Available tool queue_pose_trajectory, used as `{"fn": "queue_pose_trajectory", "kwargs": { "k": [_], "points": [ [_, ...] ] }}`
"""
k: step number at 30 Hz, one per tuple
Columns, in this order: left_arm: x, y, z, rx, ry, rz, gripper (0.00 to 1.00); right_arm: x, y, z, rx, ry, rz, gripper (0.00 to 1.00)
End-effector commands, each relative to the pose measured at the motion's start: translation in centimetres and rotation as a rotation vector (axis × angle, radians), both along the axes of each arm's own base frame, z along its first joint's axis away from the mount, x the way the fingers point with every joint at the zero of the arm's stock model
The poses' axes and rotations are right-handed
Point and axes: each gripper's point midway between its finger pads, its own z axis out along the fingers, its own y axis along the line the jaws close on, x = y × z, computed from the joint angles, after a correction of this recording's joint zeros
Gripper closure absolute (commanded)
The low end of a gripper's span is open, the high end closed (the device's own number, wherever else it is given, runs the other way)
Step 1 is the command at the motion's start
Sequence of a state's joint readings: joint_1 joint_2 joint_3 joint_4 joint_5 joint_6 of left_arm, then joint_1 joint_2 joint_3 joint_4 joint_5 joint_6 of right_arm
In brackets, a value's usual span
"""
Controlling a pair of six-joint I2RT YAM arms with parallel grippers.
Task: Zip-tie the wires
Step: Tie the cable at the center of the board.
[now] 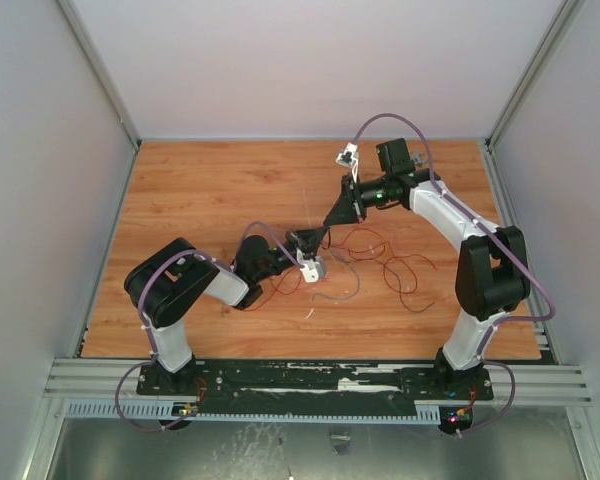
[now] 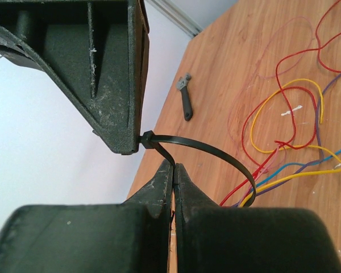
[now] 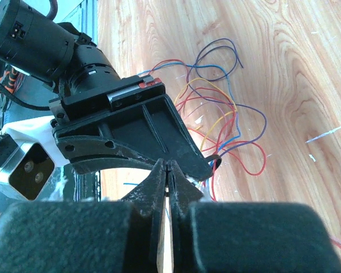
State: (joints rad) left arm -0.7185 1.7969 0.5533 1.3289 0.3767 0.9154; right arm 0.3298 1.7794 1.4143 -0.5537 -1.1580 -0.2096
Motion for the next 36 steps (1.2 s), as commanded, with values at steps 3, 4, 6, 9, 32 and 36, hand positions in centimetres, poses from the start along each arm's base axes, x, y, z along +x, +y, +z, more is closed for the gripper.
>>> {"fn": "queue_pose_trajectory", "kwargs": {
  "k": [3, 4, 6, 9, 32, 36],
  "points": [
    [-1.1, -0.1, -1.3, 0.019, 0.025, -0.028, 1.00, 1.2, 0.6, 4.3, 0.057, -0.110, -0.018, 1.00],
    [-1.1, 0.0, -1.1, 0.005, 0.025, -0.021, 1.00, 1.2, 0.6, 4.3, 0.057, -0.110, -0.018, 1.00],
    [-0.8, 0.3, -0.3, -0.031, 0.017, -0.002, 1.00, 1.0, 0.5, 3.9, 0.050, -0.106, -0.021, 1.00],
    [-0.4, 0.6, 0.7, -0.078, 0.031, 0.031, 1.00, 0.8, 0.4, 3.4, 0.043, -0.106, -0.032, 1.00],
    [-0.6, 7.2, 7.6, -0.613, 0.270, 0.293, 0.53, 3.3, -1.0, 2.2, -0.019, -0.133, -0.394, 1.00],
    [0.4, 7.0, 8.4, -0.691, 0.448, 0.361, 0.54, 4.0, -1.1, 2.5, -0.009, -0.128, -0.517, 1.00]
  ]
}}
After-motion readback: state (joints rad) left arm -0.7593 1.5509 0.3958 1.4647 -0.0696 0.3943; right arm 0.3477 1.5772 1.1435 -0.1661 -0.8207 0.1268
